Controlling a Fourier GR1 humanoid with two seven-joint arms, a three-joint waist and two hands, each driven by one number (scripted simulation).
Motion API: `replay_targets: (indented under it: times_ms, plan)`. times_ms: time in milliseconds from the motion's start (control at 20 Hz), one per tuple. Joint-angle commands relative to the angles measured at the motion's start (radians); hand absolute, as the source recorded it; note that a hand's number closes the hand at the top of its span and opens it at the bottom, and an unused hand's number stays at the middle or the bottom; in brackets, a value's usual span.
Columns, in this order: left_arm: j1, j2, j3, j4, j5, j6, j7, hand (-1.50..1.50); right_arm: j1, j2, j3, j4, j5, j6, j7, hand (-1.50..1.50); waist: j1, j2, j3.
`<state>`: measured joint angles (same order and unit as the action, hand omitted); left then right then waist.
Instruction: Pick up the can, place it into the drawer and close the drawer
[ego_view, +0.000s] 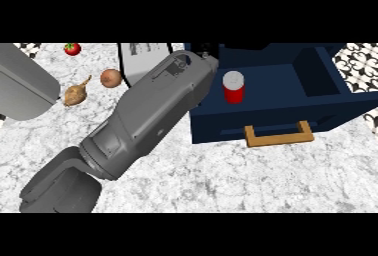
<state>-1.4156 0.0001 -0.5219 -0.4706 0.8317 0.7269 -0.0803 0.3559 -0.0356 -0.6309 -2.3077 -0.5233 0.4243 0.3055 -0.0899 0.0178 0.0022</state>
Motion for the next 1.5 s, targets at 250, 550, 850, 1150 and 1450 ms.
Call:
replay_targets:
  times_ms: [250, 550, 850, 1150, 1450]
  plan:
    - [0.018, 0.0, -0.072, 0.008, 0.08, 0.046, -0.037, -1.5, 0.014, 0.013, -0.002, -0.033, -0.007, 0.008, 0.006, -1.5, -0.006, 0.0, 0.0]
    - [0.012, 0.0, -0.057, 0.037, 0.125, 0.04, -0.094, -1.5, -0.023, -0.047, -0.027, -0.026, -0.064, -0.02, 0.053, -1.5, -0.008, 0.001, -0.001]
    - [0.034, 0.0, -0.075, -0.019, 0.157, 0.047, -0.152, -1.5, -0.095, -0.104, -0.045, -0.077, 0.188, 0.039, -0.096, -1.5, 0.005, 0.005, -0.001]
    - [0.0, 0.0, -0.065, 0.016, 0.178, 0.029, -0.198, -1.5, -0.148, -0.077, 0.042, -0.106, 0.33, 0.068, -0.186, -1.5, 0.022, 0.006, -0.001]
    - [0.008, 0.0, -0.073, -0.02, 0.187, 0.054, -0.219, -1.5, -0.222, -0.068, 0.196, -0.148, 0.616, 0.048, -0.188, -1.5, 0.068, -0.004, -0.002]
